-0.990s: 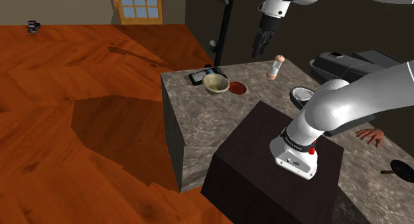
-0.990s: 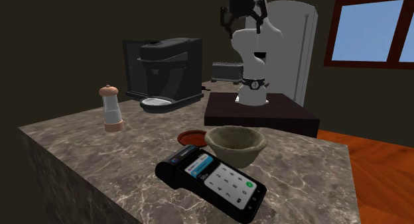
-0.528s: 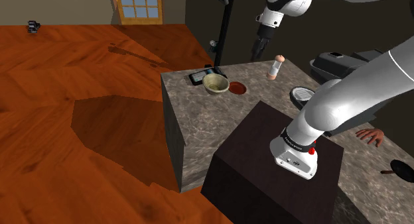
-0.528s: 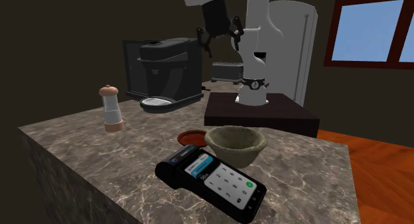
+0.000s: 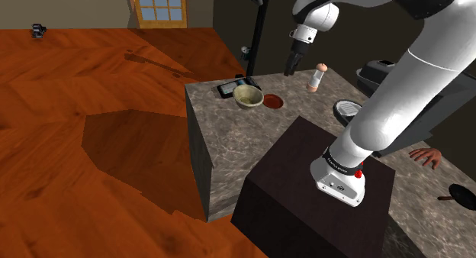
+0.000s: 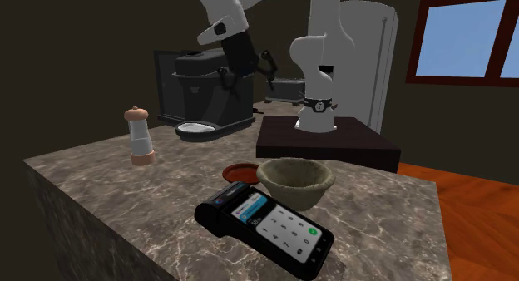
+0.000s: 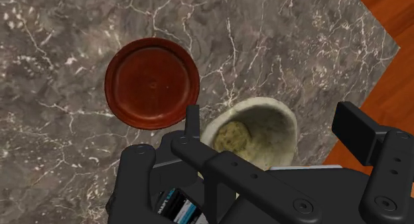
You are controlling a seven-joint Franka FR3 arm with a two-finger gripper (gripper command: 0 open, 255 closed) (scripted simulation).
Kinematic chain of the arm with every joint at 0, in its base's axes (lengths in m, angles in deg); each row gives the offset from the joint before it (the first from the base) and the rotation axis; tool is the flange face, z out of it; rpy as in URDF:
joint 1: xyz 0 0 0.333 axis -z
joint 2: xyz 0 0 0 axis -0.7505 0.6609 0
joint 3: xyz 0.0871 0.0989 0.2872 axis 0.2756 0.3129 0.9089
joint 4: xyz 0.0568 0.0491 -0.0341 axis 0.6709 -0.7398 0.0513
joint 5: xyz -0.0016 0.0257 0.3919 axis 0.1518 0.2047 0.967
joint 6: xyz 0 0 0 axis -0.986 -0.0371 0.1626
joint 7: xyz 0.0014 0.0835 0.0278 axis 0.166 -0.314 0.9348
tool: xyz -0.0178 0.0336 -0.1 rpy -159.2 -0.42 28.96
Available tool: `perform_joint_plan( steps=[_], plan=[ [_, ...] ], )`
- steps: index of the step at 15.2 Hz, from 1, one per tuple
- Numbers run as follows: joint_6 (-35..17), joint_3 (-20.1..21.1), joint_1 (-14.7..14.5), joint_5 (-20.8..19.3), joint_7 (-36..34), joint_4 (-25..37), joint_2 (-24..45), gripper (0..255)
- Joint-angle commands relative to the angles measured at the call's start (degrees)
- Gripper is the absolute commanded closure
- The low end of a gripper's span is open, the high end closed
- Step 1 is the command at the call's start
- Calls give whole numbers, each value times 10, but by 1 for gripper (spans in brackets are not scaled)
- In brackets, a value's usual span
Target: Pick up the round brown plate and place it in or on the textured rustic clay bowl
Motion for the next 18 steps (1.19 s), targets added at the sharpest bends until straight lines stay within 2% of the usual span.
perform_joint_plan(
  steps=[1,8,15,18],
  plan=[
    [2,-10,12,40,54,30,61,0],
    [43,19,94,154,180,172,263,0],
    [102,69,189,212,232,353,446,0],
    [83,74,184,218,237,338,450,0]
  ],
)
